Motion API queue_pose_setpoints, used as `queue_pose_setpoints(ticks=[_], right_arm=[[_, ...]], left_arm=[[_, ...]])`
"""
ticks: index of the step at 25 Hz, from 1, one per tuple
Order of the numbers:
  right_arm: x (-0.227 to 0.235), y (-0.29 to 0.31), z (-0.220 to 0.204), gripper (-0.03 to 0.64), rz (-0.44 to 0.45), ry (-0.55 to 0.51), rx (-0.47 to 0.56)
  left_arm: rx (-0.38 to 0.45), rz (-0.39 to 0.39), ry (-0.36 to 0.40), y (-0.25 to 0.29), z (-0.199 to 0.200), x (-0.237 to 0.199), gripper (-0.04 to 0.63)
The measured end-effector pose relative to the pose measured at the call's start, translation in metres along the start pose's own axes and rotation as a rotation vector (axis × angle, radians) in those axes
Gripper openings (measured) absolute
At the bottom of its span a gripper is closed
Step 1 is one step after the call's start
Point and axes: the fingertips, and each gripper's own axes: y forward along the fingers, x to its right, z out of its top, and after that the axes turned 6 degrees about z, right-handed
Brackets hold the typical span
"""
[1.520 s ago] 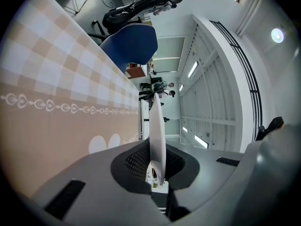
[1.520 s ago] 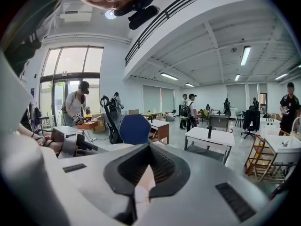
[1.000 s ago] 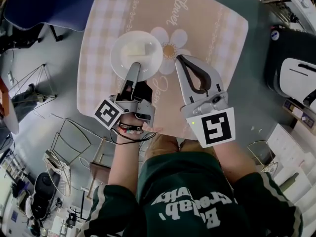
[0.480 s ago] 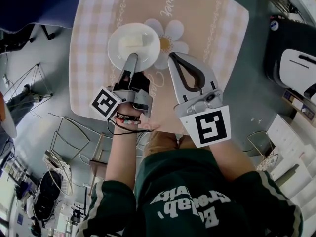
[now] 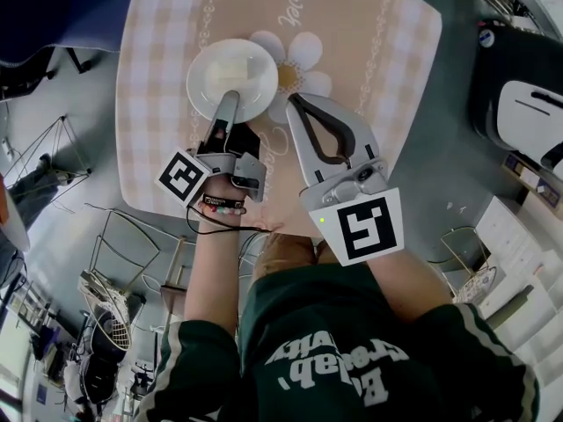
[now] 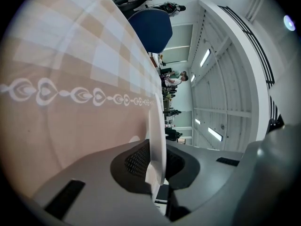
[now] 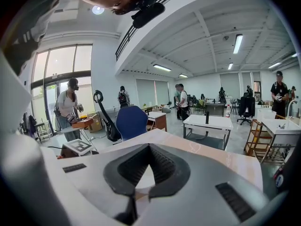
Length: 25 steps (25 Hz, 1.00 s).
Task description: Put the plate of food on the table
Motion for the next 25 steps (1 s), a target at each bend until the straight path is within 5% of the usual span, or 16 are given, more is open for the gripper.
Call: queue_pose_setpoints(ticks=[20, 25], right_arm=[[-0.008, 0.008, -0.004, 0.014, 0.017, 0.018, -0.001], [-0.011, 0.008, -0.002, 0.014, 0.025, 0.011, -0.001]], left_arm=[[0.009, 0.096, -0.049, 0.003, -0.004, -0.022, 0.025], [0.003, 0.11, -0.009, 0.003, -0.003, -0.025, 0.029]])
